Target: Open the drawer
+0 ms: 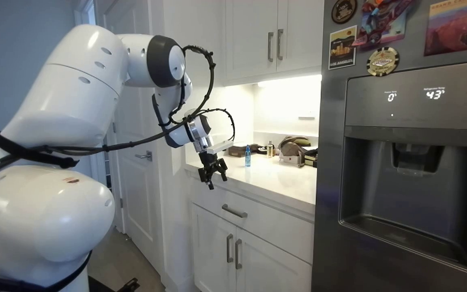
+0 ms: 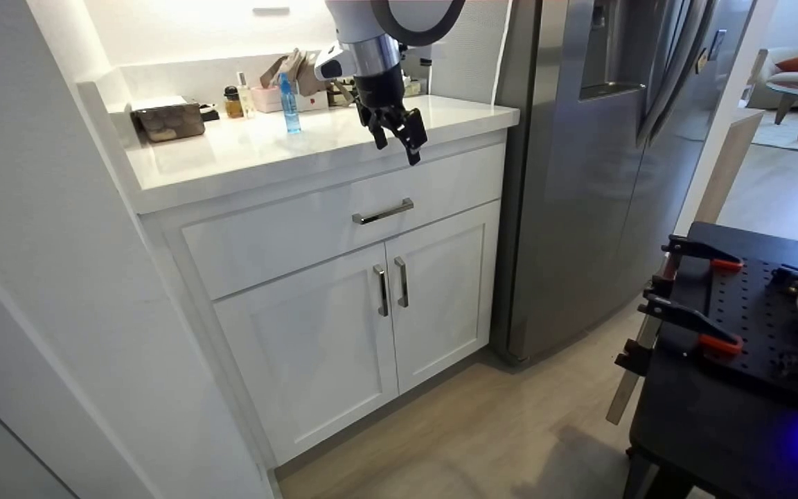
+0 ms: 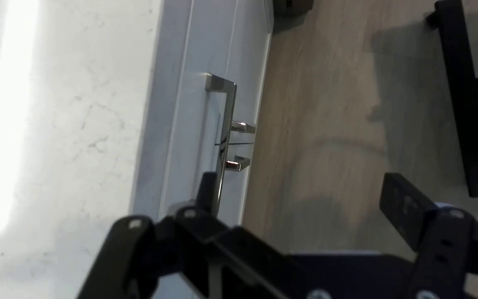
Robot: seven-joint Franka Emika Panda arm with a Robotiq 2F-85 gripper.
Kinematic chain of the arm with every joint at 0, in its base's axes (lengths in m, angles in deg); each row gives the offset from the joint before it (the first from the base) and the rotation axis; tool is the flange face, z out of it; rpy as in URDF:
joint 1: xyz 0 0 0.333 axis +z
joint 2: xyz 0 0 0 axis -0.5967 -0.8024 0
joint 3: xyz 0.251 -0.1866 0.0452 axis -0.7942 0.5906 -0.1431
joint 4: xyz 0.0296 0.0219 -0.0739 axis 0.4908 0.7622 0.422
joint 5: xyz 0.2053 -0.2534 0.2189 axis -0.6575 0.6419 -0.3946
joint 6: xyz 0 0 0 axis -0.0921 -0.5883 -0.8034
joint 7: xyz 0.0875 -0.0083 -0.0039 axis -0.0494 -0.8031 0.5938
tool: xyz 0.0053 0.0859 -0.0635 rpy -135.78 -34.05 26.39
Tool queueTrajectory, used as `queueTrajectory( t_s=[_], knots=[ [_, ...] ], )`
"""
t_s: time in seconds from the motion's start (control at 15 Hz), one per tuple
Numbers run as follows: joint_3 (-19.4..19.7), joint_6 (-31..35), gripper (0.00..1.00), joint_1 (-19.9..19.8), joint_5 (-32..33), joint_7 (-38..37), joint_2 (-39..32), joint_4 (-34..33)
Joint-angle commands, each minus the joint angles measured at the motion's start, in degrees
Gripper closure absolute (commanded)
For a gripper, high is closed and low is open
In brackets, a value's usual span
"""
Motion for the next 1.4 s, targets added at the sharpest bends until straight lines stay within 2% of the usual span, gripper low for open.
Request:
queueTrajectory(
  t_s=[0.0,0.27,0.4,0.6,0.73,0.8,0.87,0.93,1.33],
  knots=[
    [1.86,5.96,0.0,1.97,2.5,-3.37,0.89,5.21],
    [3.69,18.22,0.0,3.38,9.52,-13.13,2.78,14.99],
    [5.87,23.05,0.0,5.14,15.88,-21.88,3.27,18.47],
    [18.03,29.16,0.0,15.38,26.76,-36.9,3.79,20.6],
    [25.01,28.92,0.0,22.03,34.73,-46.49,3.35,20.05],
    [27.31,28.0,0.0,24.54,38.33,-51.29,2.76,19.81],
    [27.38,26.59,0.0,25.47,42.1,-56.11,2.59,20.35],
    [27.42,26.37,0.0,26.14,43.42,-57.92,2.5,21.3],
    [26.39,26.83,0.0,27.41,43.47,-59.33,0.46,24.43]
  ],
)
